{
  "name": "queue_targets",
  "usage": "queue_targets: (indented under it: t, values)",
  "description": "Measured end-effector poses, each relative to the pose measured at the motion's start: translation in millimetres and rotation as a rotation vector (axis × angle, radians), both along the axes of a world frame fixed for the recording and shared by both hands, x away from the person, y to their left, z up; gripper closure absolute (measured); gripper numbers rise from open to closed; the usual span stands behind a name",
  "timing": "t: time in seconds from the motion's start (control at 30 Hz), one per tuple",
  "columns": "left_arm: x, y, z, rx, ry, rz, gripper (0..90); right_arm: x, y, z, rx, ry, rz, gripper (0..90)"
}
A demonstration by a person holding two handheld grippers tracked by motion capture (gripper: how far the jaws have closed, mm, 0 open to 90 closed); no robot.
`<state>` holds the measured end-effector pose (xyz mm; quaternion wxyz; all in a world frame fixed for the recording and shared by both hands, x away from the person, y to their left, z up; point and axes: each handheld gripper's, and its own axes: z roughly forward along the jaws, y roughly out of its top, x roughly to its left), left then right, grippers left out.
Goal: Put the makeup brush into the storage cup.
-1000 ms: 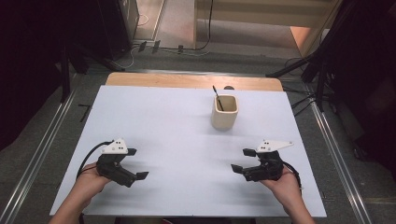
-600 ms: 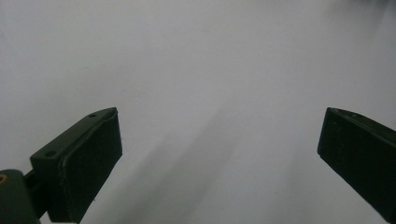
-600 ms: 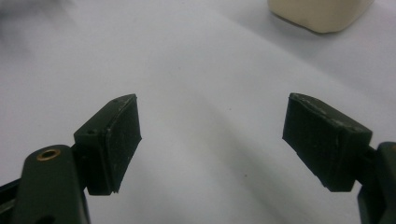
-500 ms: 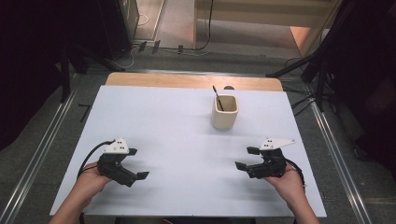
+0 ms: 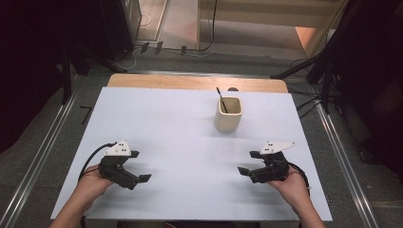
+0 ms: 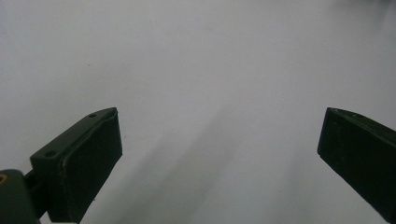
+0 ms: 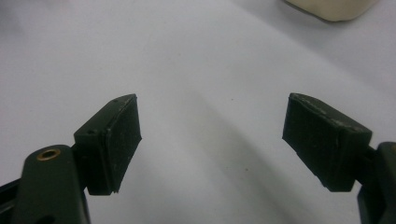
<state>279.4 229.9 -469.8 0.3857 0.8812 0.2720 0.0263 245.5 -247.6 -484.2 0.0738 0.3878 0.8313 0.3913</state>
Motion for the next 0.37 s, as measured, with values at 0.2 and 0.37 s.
queue_targets:
  t: [0.2, 0.37]
  values:
    - [0.3, 0.6, 0.2, 0.007, 0.003, 0.000, 0.0, 0.1, 0.6, -1.0, -0.012, 0.007, 0.005, 20.3]
    - [0.9, 1.4, 0.5, 0.017, 0.005, 0.002, 0.0, 0.4, 1.7, -4.3, -0.041, 0.024, 0.016, 18.7]
